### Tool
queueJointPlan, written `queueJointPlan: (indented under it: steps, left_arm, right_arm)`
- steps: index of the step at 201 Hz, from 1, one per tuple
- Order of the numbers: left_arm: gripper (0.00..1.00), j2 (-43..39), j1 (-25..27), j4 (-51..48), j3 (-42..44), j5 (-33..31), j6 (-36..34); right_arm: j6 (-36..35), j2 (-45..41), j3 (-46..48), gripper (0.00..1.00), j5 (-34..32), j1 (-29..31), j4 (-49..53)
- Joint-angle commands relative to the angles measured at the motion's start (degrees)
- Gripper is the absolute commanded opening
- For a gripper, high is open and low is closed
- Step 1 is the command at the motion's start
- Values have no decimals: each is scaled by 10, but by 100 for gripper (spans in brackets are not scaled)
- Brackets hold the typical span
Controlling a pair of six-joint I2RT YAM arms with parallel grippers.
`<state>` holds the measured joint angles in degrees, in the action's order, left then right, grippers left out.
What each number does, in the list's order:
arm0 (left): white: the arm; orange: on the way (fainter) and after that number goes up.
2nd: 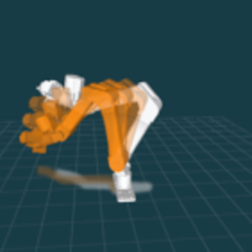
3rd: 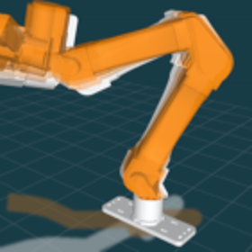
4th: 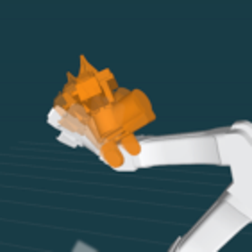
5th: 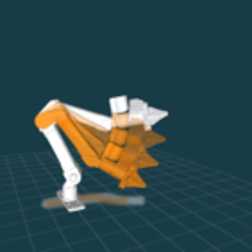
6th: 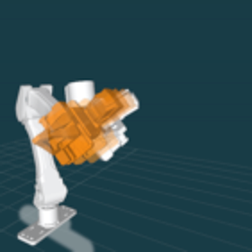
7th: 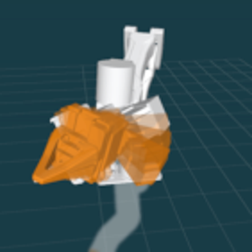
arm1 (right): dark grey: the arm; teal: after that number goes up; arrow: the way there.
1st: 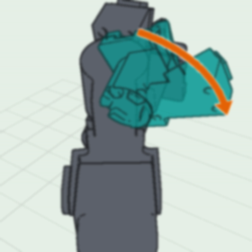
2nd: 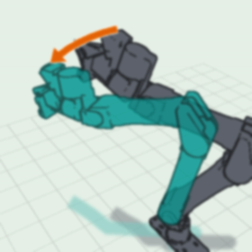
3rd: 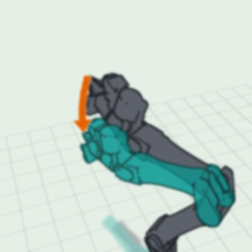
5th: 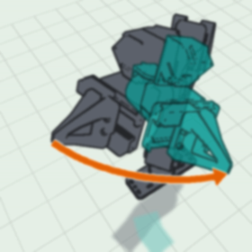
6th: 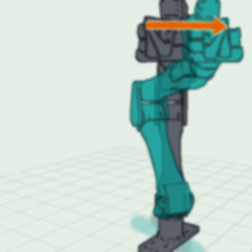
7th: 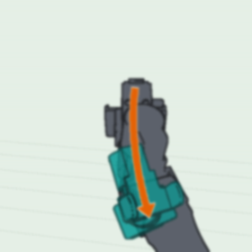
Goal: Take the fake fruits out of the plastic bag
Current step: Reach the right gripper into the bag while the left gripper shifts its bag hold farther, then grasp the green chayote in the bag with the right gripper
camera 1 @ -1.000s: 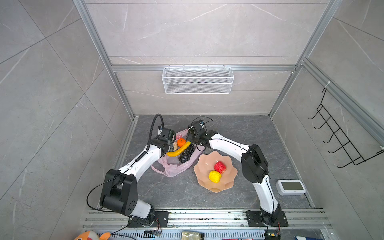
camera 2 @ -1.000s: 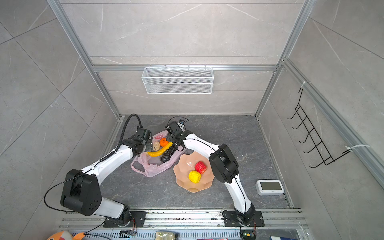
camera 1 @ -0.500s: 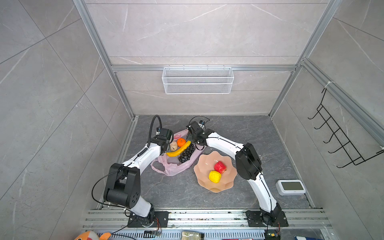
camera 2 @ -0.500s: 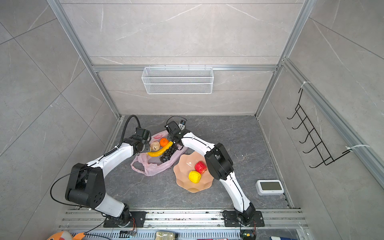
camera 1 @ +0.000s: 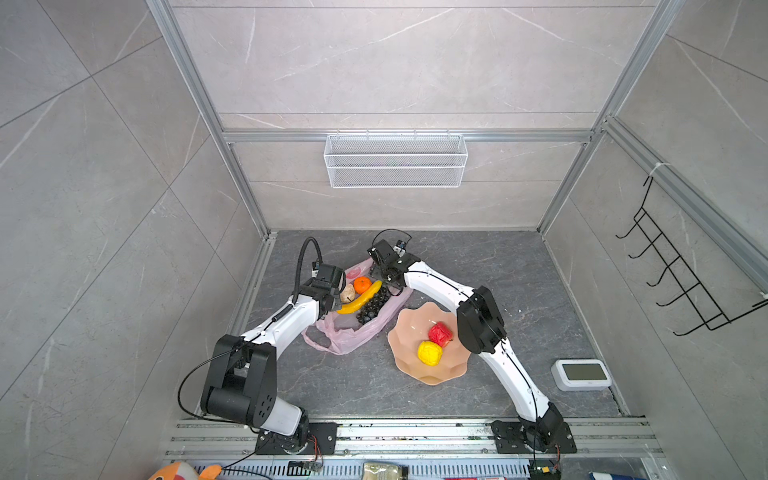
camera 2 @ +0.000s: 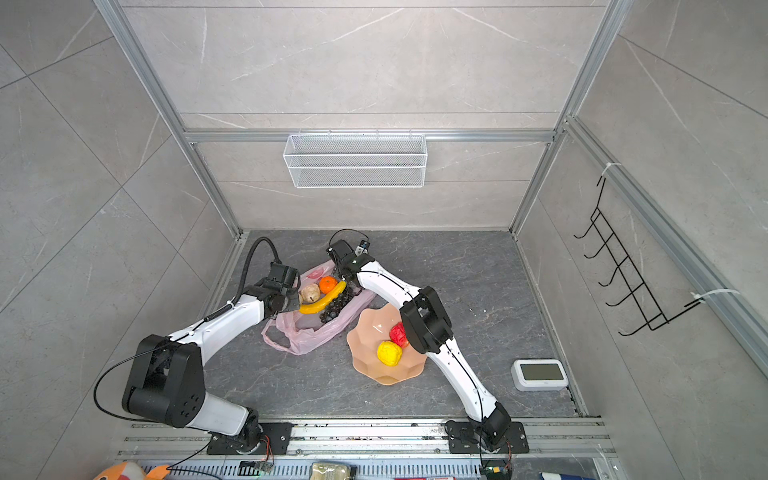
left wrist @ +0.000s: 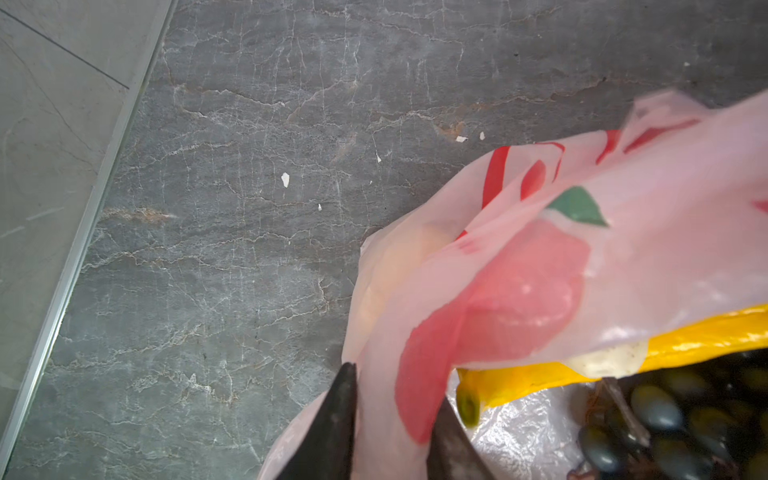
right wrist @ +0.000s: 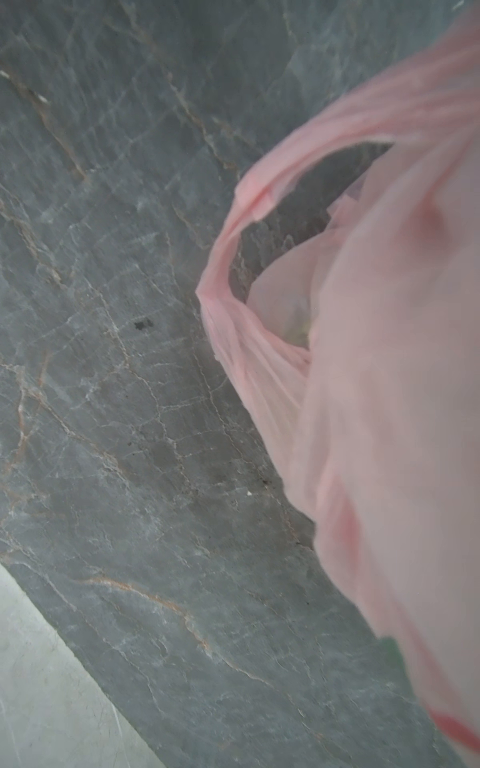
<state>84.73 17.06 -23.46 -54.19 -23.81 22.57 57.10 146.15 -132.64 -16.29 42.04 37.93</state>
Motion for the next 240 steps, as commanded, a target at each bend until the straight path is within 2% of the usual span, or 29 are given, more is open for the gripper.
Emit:
queueJointPlan:
  steps: [1, 24, 66, 148, 188, 240]
  left_arm:
    - [22, -32, -1, 21, 15, 3, 20]
    - [20, -42, -1, 43, 39, 12, 26]
    - [16, -47, -1, 78, 65, 32, 23]
    - [14, -58, -1, 100, 81, 36, 19]
    - [14, -61, -2, 108, 84, 41, 14]
    - [14, -62, -2, 109, 86, 39, 13]
  right_arm:
    - [16, 50, -53, 79, -9, -8, 58]
    - [13, 78, -100, 76, -10, -9, 85]
    - [-17, 56, -94, 67, -10, -7, 75]
    - [-114, -60, 5, 61, 13, 9, 23]
    - [-120, -124, 107, 61, 46, 12, -39]
    - [-143, -181, 175, 61, 92, 18, -63]
